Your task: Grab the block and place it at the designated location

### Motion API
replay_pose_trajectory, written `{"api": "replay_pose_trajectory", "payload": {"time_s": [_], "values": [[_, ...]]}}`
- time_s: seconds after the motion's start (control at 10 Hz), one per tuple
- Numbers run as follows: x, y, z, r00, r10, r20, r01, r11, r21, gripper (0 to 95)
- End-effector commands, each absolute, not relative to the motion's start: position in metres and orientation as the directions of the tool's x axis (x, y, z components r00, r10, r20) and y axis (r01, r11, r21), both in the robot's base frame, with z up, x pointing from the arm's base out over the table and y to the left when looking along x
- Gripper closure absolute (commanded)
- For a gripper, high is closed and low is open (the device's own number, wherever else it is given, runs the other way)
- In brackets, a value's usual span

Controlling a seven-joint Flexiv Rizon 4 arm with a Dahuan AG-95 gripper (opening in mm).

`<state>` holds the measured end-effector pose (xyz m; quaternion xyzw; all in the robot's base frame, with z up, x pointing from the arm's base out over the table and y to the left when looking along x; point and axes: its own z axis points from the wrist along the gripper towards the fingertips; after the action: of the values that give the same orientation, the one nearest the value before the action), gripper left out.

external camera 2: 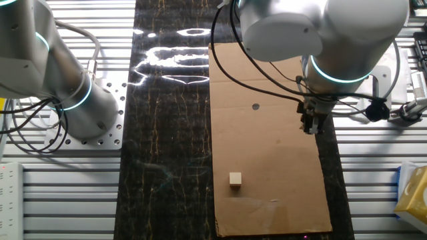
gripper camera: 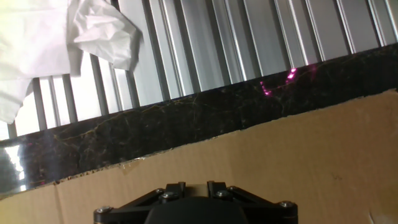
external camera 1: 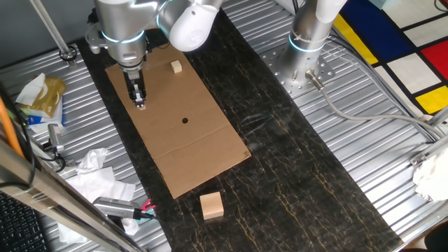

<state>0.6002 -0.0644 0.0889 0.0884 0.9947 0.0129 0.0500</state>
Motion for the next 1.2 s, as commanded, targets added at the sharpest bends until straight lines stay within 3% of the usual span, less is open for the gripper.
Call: {"api": "replay_pose_trajectory", "payload": {"time_s": [0.1, 1.2], "values": [[0.6009, -0.0646, 0.0887, -0.979, 0.181, -0.098, 0.179, 0.983, 0.031, 95.0], [0.6009, -0.0646, 0.0887, -0.986, 0.114, -0.12, 0.111, 0.993, 0.031, 95.0]]}}
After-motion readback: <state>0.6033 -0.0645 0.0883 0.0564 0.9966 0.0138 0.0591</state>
